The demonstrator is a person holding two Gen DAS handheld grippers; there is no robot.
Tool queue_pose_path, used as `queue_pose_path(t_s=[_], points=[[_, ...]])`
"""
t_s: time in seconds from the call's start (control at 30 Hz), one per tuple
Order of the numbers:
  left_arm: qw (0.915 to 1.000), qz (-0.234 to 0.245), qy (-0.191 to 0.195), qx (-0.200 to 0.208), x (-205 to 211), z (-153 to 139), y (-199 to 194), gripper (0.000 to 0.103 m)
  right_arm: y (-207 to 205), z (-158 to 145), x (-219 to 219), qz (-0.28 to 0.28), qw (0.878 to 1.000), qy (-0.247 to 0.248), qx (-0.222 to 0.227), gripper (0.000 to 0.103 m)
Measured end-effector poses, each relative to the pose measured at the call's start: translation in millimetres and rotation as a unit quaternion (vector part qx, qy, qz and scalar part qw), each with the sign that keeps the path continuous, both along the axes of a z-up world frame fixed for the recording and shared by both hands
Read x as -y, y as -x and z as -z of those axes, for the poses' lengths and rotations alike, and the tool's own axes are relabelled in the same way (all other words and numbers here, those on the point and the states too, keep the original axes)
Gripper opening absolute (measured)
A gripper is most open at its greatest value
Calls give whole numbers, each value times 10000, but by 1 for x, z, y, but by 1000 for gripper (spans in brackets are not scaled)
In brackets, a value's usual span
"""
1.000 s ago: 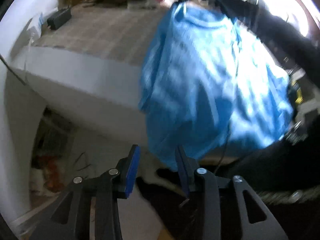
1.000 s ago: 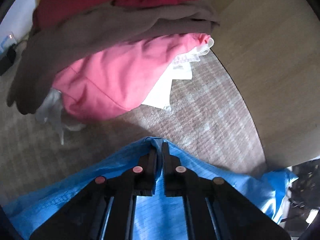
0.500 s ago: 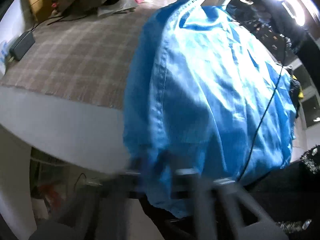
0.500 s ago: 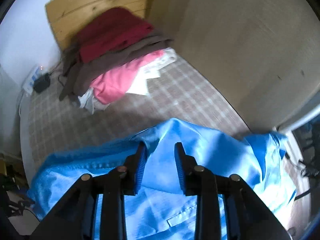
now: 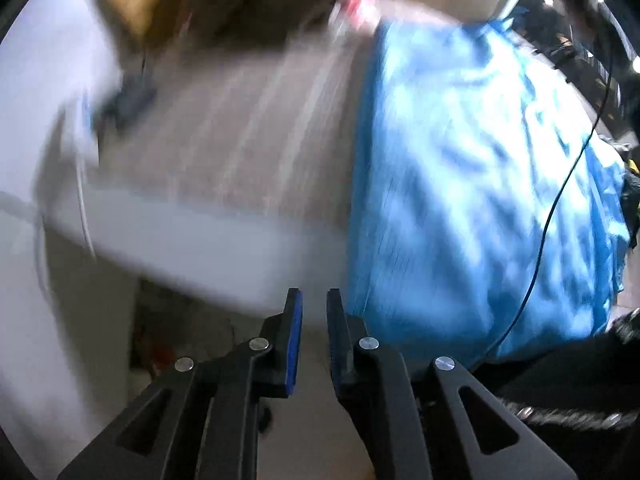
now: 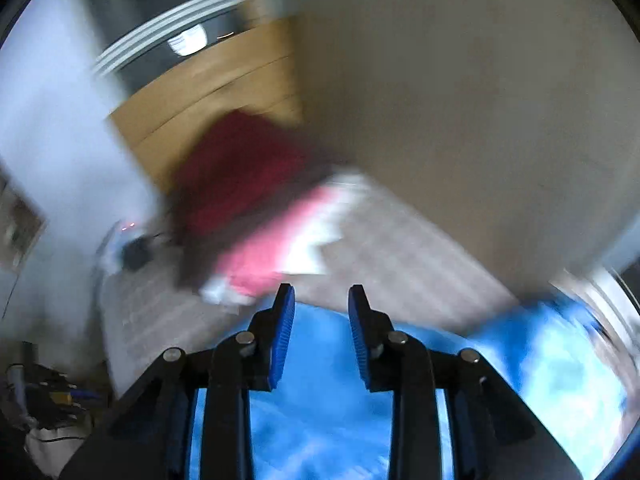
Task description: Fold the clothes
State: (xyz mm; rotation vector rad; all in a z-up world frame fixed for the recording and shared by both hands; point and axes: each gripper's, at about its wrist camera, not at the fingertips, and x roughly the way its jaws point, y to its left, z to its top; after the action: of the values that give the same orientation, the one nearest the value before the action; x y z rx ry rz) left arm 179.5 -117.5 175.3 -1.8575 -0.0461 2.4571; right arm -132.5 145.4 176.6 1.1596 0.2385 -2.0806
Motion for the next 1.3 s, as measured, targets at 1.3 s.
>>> queue_pose_path(t_s=[1.3], points=[[9895,-437,-826,-1098,43,-61,-39,36,-23,-20,-146,799,9898,1118,370,28]])
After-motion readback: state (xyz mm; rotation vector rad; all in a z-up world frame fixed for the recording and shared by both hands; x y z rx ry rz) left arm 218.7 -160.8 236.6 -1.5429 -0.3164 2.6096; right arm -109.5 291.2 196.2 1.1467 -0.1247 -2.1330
